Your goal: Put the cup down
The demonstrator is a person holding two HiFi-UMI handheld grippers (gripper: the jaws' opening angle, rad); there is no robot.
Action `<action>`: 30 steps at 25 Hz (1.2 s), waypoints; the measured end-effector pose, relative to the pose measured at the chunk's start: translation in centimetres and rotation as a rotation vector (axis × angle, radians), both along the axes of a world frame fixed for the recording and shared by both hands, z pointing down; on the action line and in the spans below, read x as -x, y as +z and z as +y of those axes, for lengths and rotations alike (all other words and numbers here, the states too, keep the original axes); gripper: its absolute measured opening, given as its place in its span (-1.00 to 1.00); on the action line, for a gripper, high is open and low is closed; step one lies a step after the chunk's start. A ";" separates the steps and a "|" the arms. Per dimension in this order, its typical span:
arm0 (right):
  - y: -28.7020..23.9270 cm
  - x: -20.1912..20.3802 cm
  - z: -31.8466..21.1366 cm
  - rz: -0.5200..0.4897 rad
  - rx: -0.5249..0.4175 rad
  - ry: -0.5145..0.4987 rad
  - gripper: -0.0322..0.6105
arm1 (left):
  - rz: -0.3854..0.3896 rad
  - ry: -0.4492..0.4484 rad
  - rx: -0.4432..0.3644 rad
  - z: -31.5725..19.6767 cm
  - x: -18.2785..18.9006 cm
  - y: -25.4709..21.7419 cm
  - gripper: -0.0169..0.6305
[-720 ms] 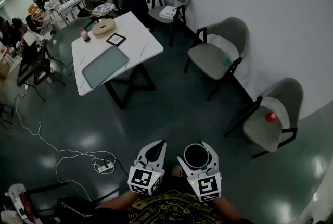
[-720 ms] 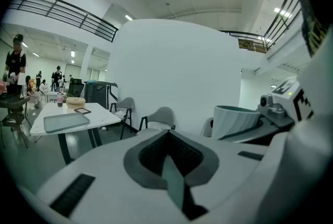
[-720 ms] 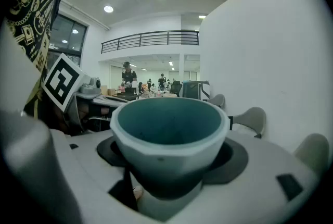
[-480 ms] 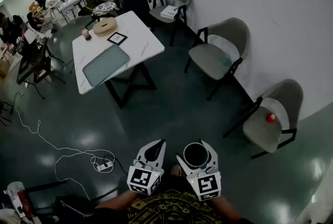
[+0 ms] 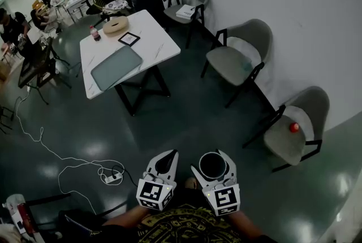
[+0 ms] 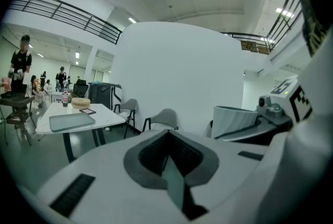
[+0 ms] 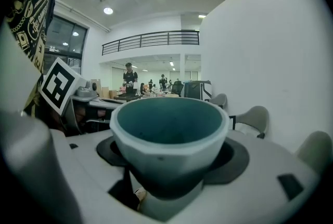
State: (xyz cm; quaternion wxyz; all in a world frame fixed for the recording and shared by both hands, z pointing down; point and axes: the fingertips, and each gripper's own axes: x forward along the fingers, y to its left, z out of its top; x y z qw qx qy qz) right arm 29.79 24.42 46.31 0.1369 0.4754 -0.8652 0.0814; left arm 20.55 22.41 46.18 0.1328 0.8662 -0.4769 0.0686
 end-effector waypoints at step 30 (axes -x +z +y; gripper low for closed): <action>-0.5 3.0 -1.6 -0.017 0.011 -0.042 0.27 | 0.015 -0.113 0.006 -0.9 4.1 -0.4 -0.91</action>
